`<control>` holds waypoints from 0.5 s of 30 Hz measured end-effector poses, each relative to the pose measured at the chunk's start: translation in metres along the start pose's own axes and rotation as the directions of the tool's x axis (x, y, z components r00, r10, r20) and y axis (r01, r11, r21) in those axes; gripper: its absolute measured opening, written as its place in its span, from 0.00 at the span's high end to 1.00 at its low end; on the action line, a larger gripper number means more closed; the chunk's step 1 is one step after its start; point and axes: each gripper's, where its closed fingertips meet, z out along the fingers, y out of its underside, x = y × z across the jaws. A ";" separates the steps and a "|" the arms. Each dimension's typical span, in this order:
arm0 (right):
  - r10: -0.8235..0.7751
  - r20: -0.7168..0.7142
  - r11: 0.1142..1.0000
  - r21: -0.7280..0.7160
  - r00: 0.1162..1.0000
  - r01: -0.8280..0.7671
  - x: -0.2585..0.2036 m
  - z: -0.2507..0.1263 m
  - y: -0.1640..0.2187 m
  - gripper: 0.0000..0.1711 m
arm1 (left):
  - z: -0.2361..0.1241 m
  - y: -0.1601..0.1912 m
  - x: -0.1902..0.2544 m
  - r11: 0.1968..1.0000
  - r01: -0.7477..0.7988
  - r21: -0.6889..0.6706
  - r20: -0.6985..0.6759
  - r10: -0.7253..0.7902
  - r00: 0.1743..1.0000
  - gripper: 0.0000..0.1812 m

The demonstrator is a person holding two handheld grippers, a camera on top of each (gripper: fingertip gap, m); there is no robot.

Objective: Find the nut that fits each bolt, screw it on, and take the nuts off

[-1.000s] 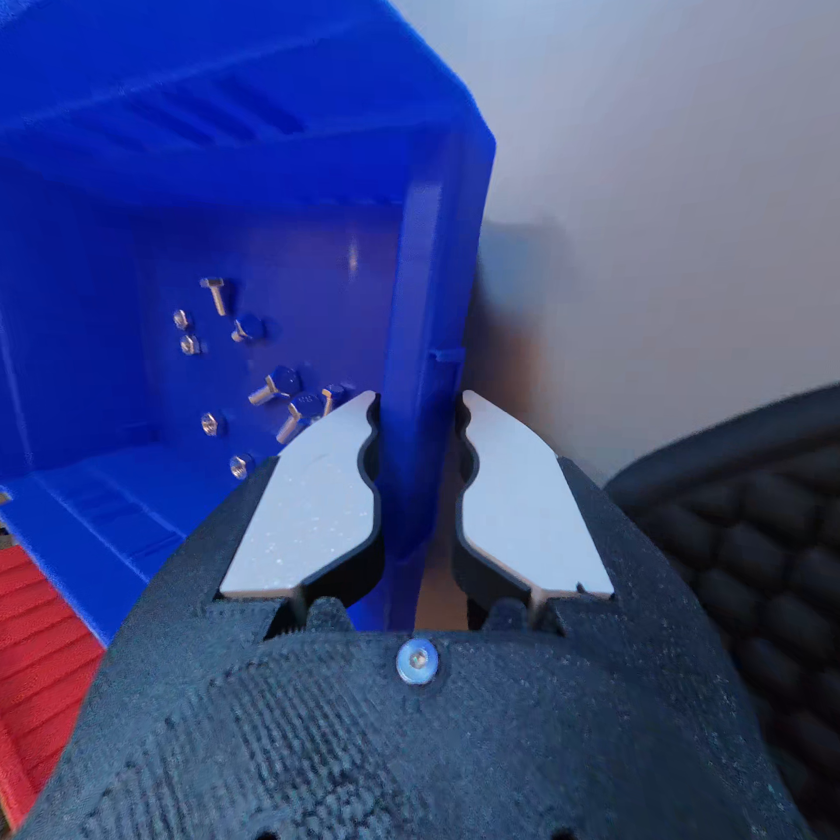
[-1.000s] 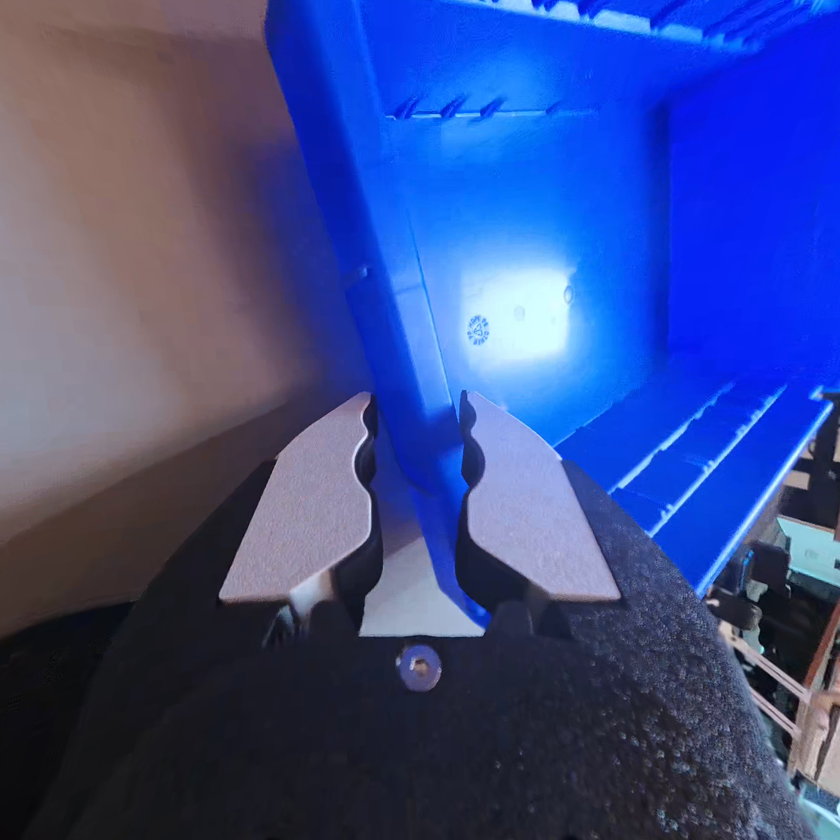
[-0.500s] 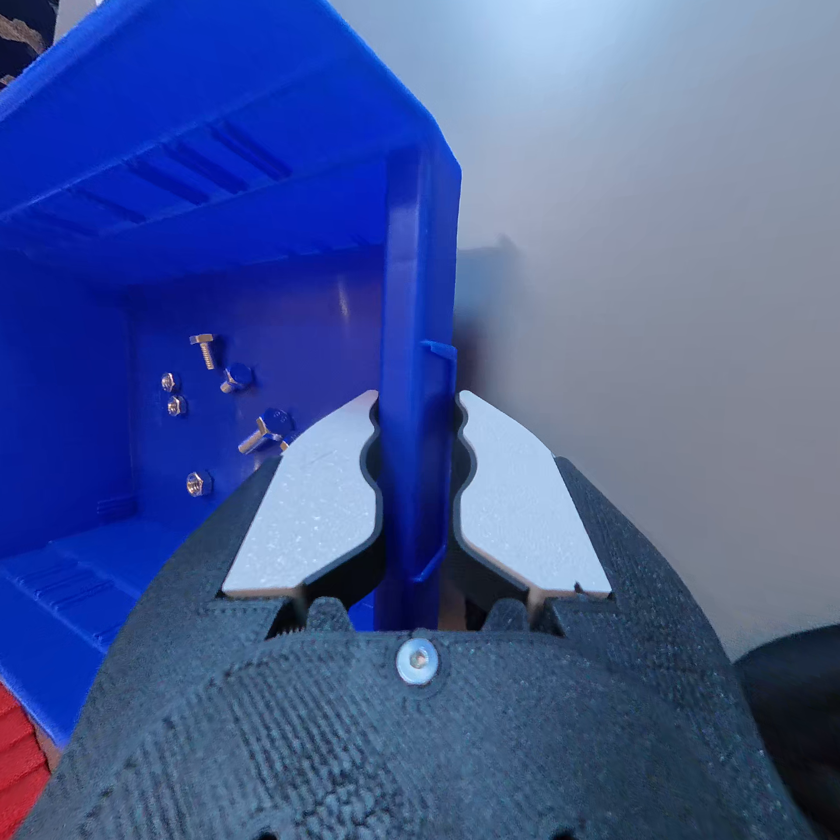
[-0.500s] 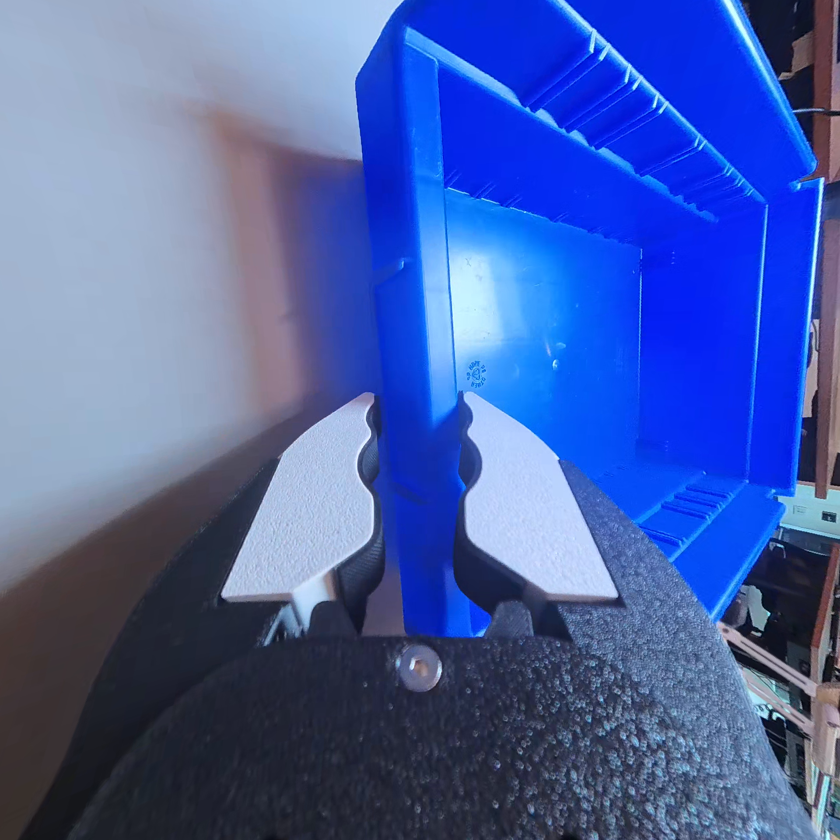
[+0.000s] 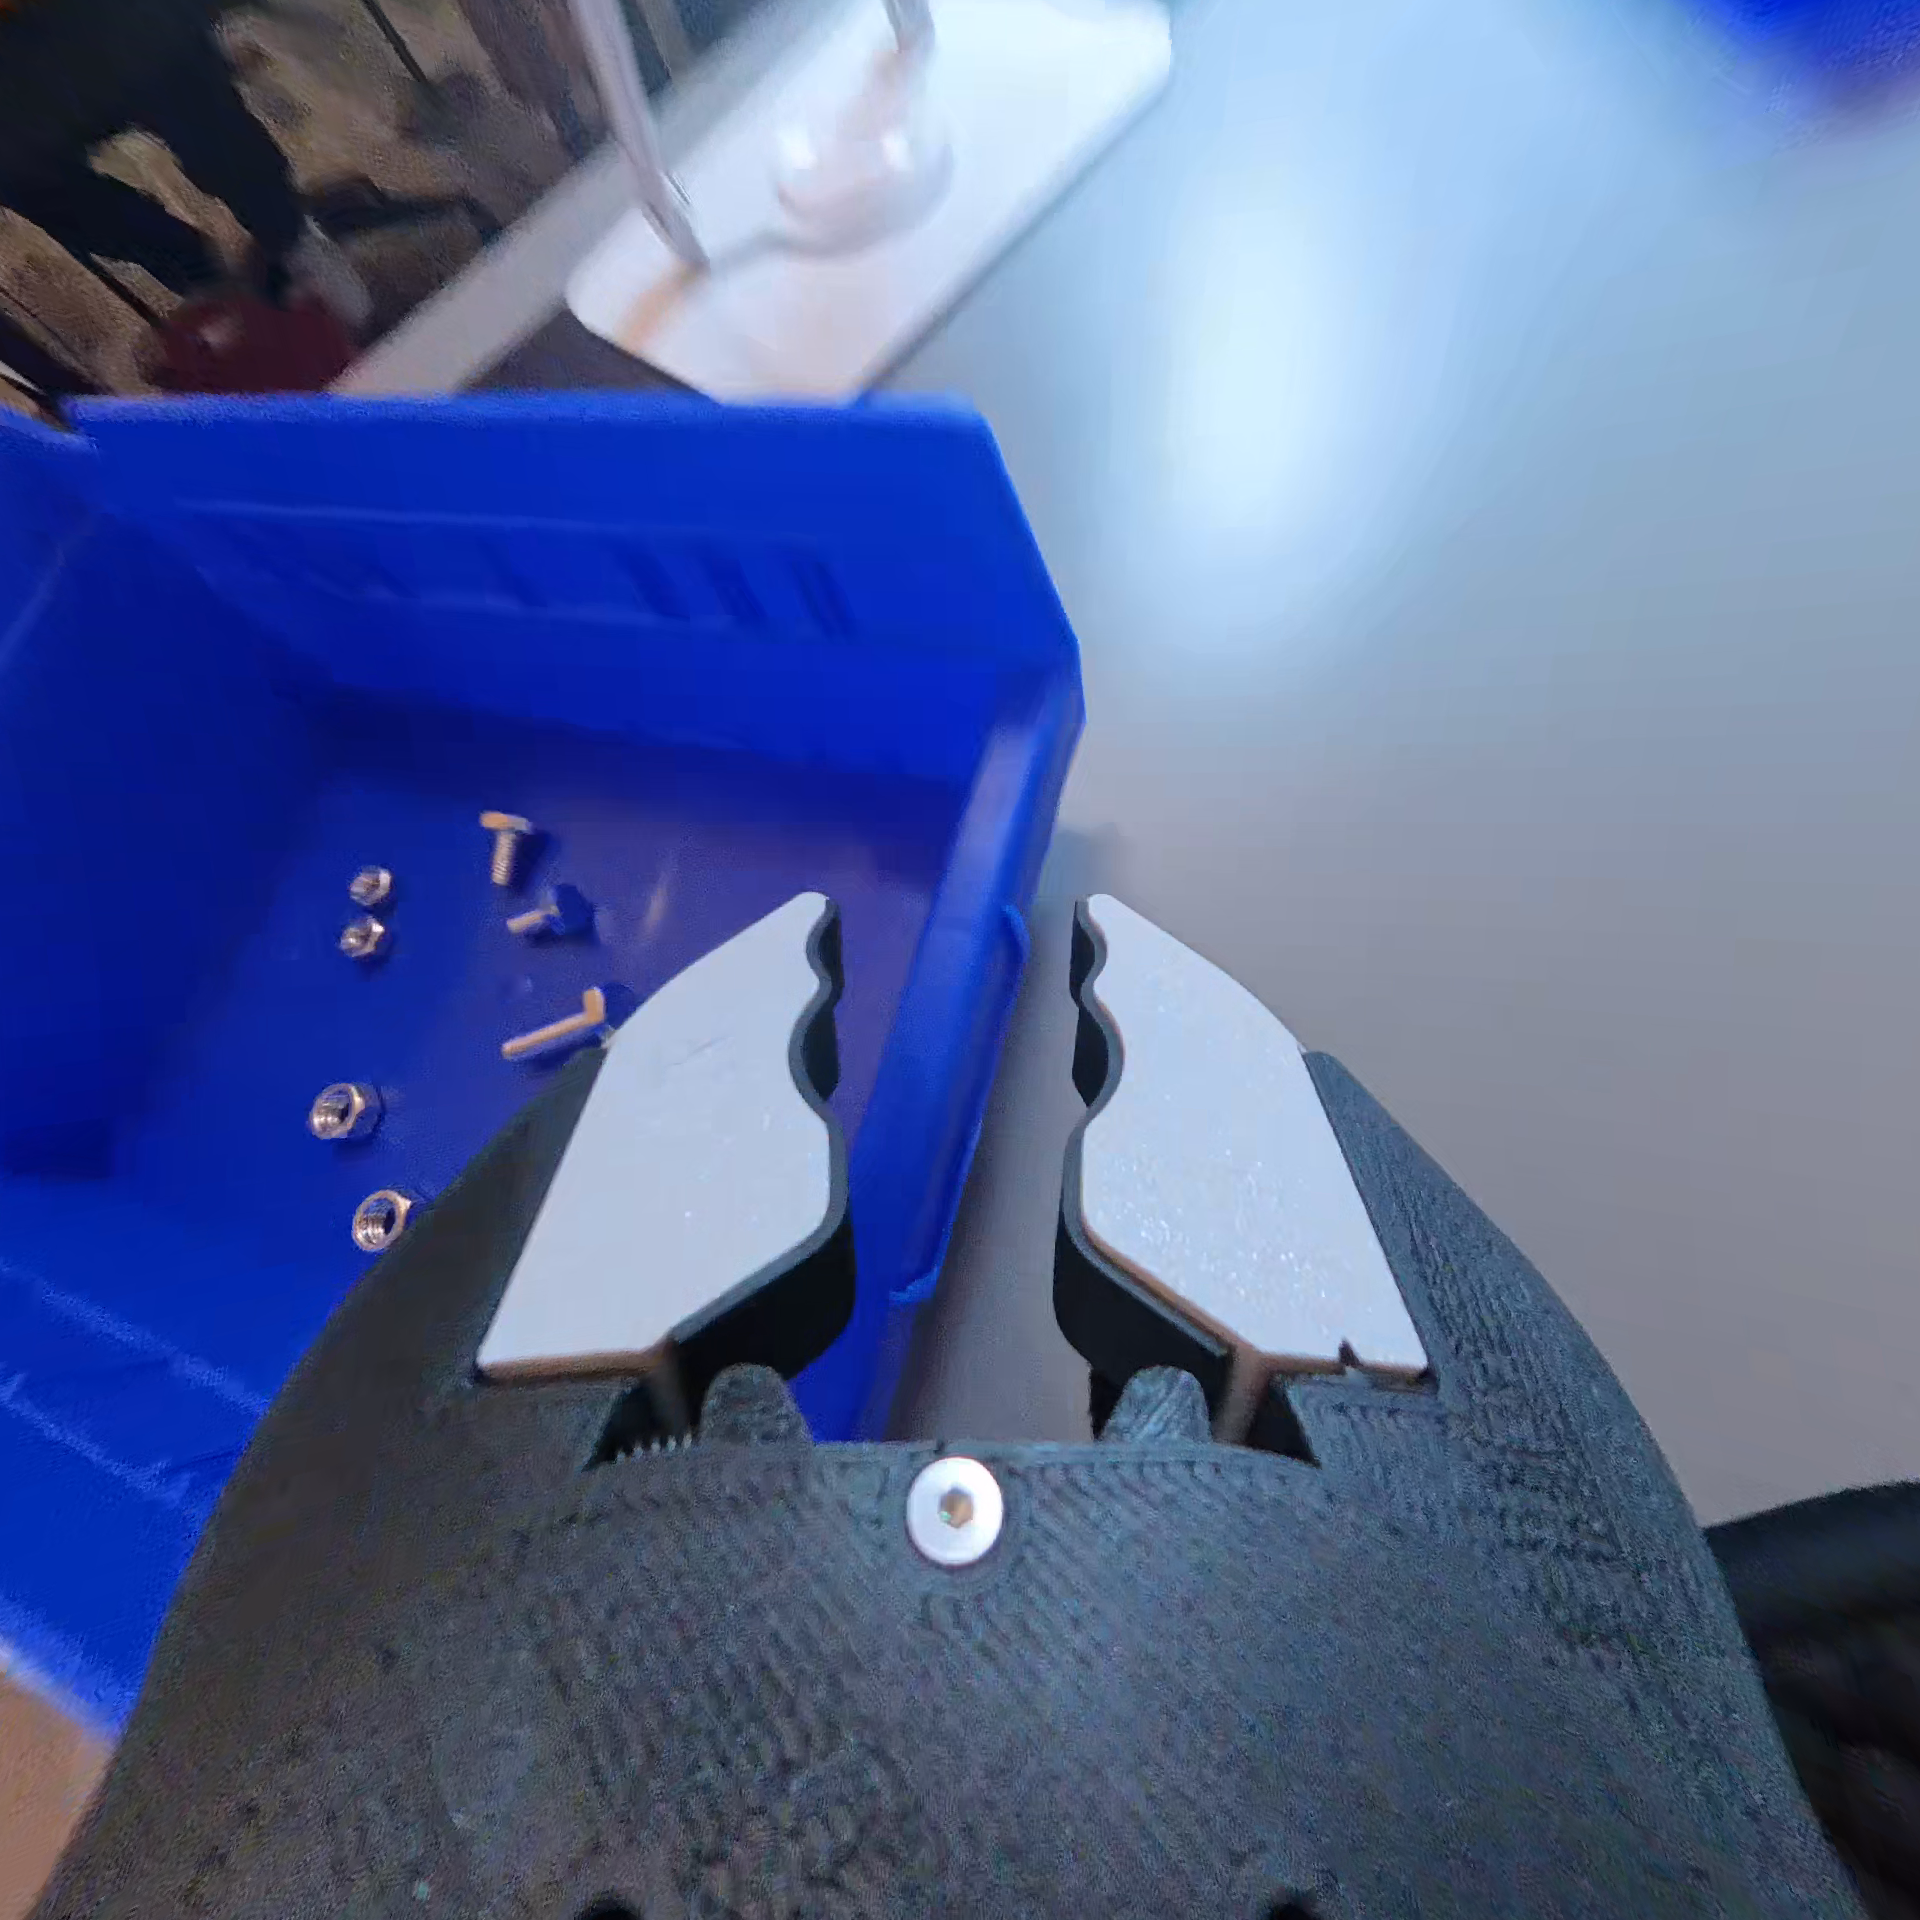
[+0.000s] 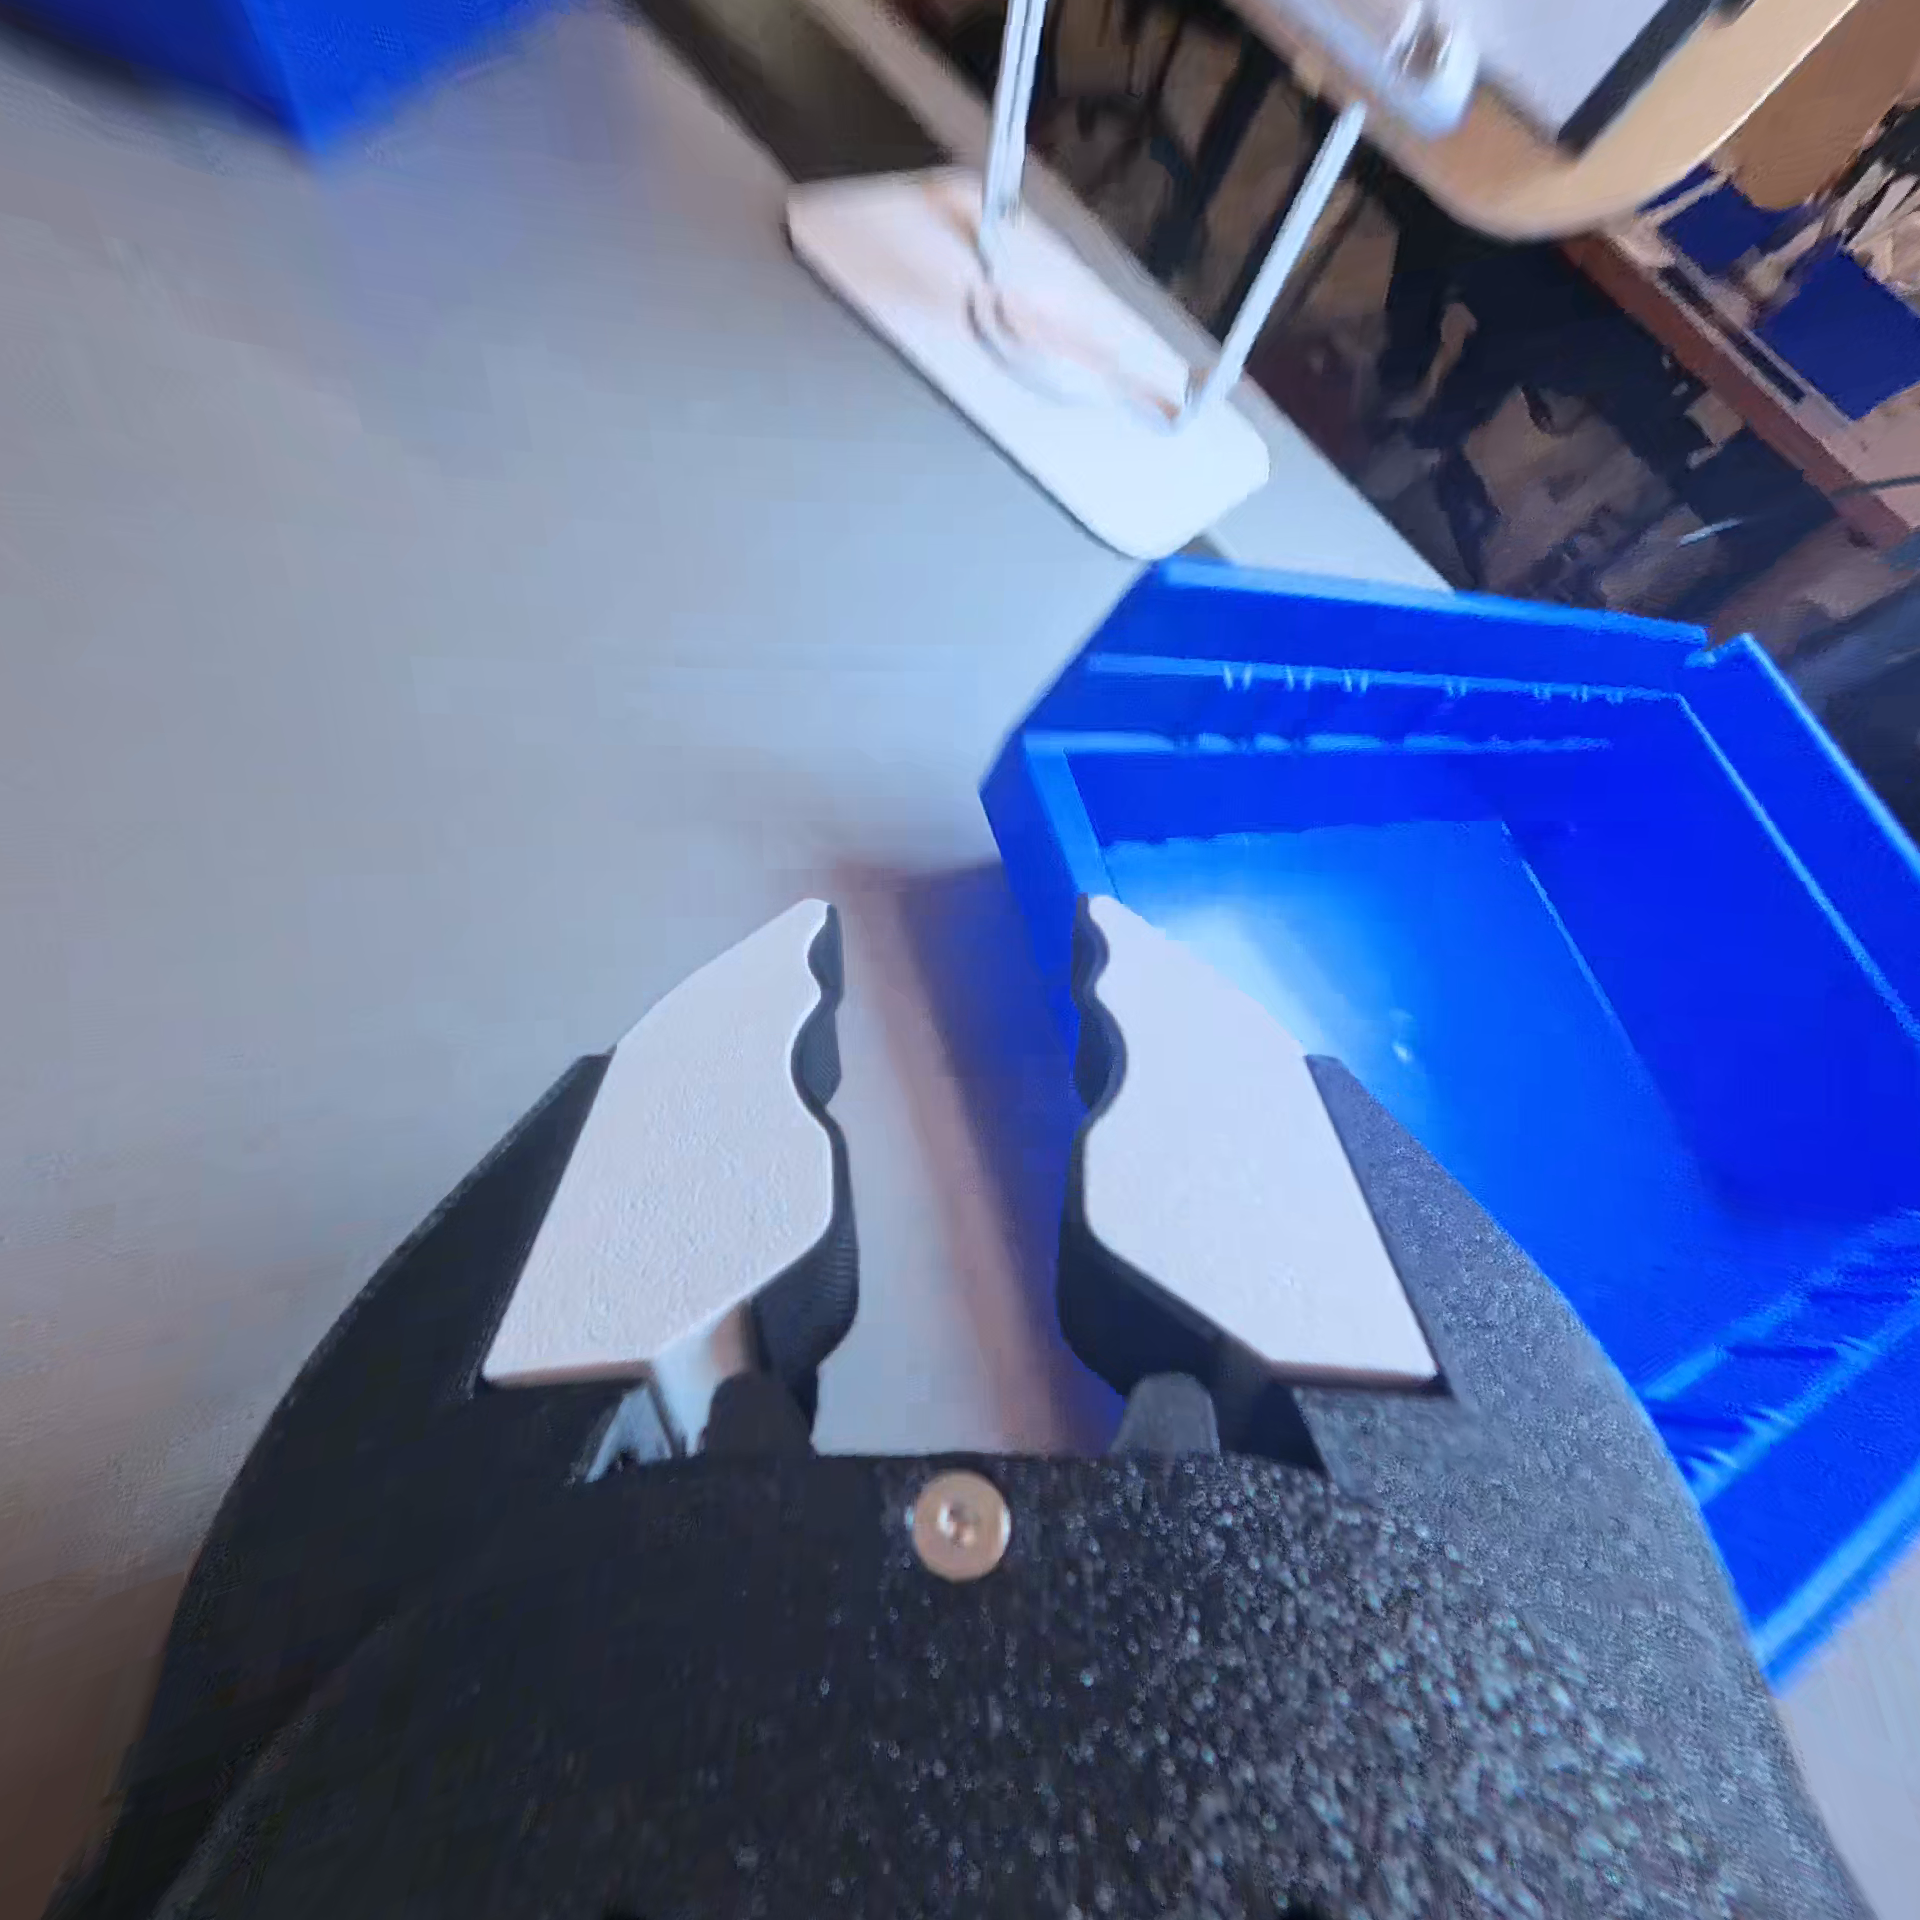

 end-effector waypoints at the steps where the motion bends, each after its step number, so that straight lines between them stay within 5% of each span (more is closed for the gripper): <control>1: 0.075 0.023 0.994 0.080 0.997 -0.077 -0.005 -0.005 -0.014 0.75 | -0.009 -0.011 -0.009 0.996 0.063 0.058 0.022 -0.064 0.998 0.78; 5: 0.287 0.072 0.902 0.316 0.955 -0.295 -0.003 -0.020 -0.048 0.76 | -0.034 -0.029 -0.066 0.955 0.263 0.137 0.176 -0.285 0.942 0.82; 10: 0.383 0.100 0.834 0.391 0.918 -0.390 -0.001 -0.019 -0.044 0.79 | -0.021 -0.039 -0.102 0.899 0.430 0.087 0.177 -0.438 0.881 0.83; 13: 0.392 0.111 0.827 0.392 0.913 -0.402 -0.005 -0.017 -0.038 1.00 | 0.002 -0.037 -0.119 0.897 0.441 0.021 0.230 -0.434 0.871 0.83; 15: 0.397 0.098 0.824 0.400 0.912 -0.402 -0.004 -0.018 -0.037 1.00 | 0.020 -0.033 -0.124 0.893 0.448 -0.036 0.244 -0.427 0.871 0.83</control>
